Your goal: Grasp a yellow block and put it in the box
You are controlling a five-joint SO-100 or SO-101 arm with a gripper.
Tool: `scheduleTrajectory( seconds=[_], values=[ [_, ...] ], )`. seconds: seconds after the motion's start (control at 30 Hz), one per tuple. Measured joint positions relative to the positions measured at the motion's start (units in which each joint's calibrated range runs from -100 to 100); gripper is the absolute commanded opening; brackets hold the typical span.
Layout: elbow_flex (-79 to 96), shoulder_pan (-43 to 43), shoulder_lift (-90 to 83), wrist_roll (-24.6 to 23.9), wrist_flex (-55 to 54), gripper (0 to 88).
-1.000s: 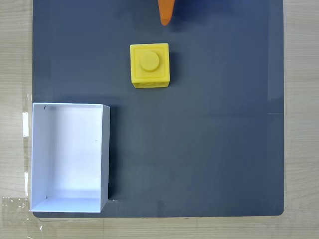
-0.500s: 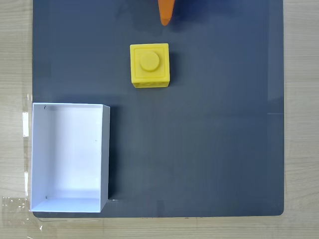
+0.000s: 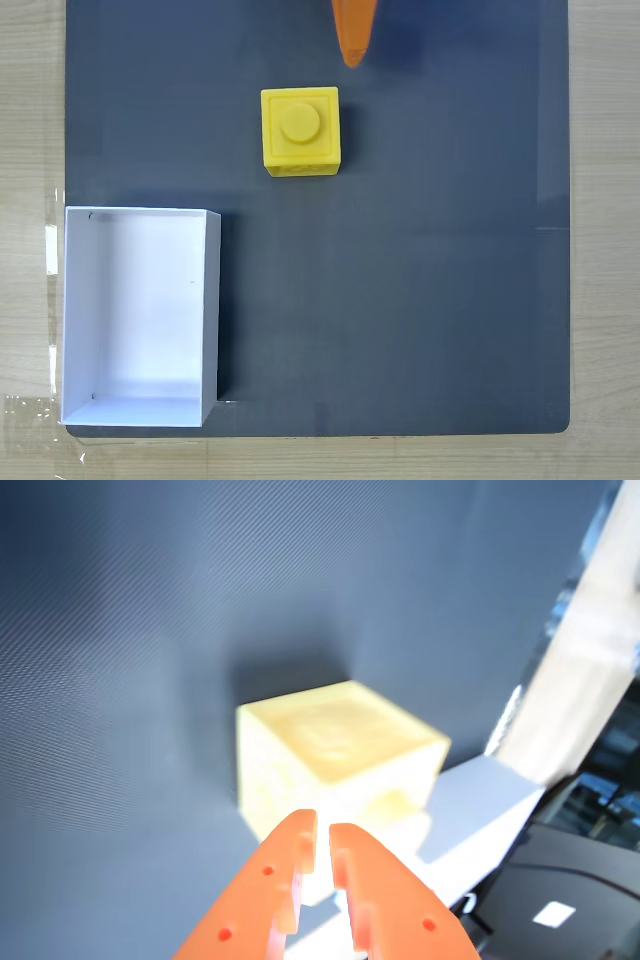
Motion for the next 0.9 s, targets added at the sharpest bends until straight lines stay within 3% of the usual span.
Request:
scheduleTrajectory(
  seconds=[0.23,0.5,0.6,0.9],
  values=[
    [-27.10,-0.09,22.59,0.00,10.30,3.8],
    [-49.59,6.66,42.23,0.00,25.88,35.2],
    [-52.30,8.55,47.79,0.00,30.12,42.4],
    [-53.57,11.52,61.10,3.28,31.93,45.1]
  ],
)
